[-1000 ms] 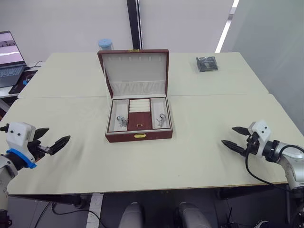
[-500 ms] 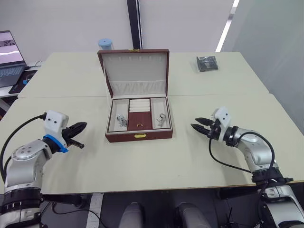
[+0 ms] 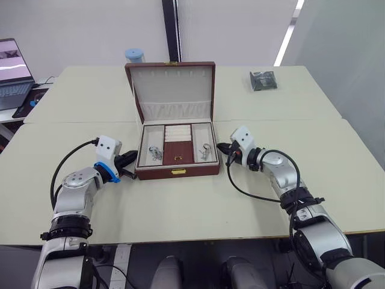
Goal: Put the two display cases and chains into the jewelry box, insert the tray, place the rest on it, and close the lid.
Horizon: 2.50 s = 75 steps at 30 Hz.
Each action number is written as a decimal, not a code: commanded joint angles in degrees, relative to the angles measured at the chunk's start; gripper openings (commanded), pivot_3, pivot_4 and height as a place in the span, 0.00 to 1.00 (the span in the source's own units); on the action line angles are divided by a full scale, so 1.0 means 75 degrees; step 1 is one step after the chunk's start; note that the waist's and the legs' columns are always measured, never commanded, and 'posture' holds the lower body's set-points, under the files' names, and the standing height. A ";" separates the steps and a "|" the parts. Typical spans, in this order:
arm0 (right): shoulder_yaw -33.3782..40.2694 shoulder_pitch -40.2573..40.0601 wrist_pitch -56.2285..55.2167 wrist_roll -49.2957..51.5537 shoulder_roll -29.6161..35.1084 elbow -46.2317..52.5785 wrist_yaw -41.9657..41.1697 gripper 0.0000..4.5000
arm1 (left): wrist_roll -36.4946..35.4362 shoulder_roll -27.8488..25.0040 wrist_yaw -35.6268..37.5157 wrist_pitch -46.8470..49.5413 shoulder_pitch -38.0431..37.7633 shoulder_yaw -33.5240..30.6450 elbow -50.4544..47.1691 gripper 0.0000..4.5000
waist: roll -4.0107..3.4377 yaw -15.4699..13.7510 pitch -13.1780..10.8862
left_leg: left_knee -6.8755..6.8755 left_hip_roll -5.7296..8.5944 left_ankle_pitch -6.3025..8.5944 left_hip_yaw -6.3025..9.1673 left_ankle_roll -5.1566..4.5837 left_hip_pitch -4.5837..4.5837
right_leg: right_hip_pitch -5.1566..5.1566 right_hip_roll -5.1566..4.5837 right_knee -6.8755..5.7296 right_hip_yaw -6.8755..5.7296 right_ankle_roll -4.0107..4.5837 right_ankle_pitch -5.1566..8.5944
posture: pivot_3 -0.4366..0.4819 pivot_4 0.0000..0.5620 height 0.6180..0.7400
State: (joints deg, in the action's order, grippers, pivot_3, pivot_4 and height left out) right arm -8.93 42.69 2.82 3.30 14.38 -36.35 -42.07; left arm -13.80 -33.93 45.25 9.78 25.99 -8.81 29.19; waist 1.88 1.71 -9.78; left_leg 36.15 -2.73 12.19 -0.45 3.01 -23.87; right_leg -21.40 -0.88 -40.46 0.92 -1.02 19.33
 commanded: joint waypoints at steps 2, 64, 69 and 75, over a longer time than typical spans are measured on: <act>0.0028 0.0001 -0.0041 0.0201 -0.0069 0.0432 -0.0451 0.01 | -0.0082 0.0091 0.0365 0.0157 0.0020 0.0232 -0.0475 0.00 | 0.0000 0.0000 0.0000 | 0.0000 0.0001 0.0000 -0.0002 0.0000 0.0000 | 0.0000 -0.0003 0.0000 0.0001 0.0000 0.0000 | 0.48 0.27 1.00; 0.0716 -0.3220 0.3166 0.1597 0.1130 0.5499 -0.1639 0.01 | -0.0748 0.0378 0.0683 0.0765 -0.3001 -0.0779 -0.4106 0.00 | 0.0000 -0.0001 0.0007 | -0.0005 0.0001 0.0001 0.0014 -0.0001 0.0010 | 0.0018 0.0000 0.0014 -0.0005 -0.0002 0.0001 | 0.48 0.27 1.00; 0.1216 -0.3104 0.3013 0.1839 0.1592 0.5043 -0.1598 0.01 | -0.1096 0.0300 0.0733 -0.0145 -0.3406 -0.1405 -0.4415 0.00 | 0.0001 -0.0007 0.0006 | -0.0004 0.0005 0.0001 0.0011 -0.0002 0.0003 | 0.0018 -0.0008 0.0022 -0.0004 -0.0002 0.0001 | 0.48 0.27 1.00; 0.1519 -0.1979 0.2284 0.1901 0.1358 0.3744 -0.1302 0.01 | -0.2127 0.0284 0.0876 -0.0394 -0.4639 -0.2382 -0.5711 0.00 | -0.0002 0.0092 0.0004 | -0.0011 -0.0004 0.0001 0.0008 -0.0002 0.0012 | 0.0017 0.0001 0.0019 -0.0001 -0.0001 0.0001 | 0.48 0.27 1.00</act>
State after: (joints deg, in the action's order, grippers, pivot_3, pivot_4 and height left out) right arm 1.21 25.86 22.68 16.86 25.22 -7.32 -52.36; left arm -26.41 -31.74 51.87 7.22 -7.97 -23.79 -9.24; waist 1.87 2.40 -9.75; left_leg 36.07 -2.79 12.20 -0.38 2.99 -23.78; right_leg -21.27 -0.85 -40.31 0.92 -1.02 19.34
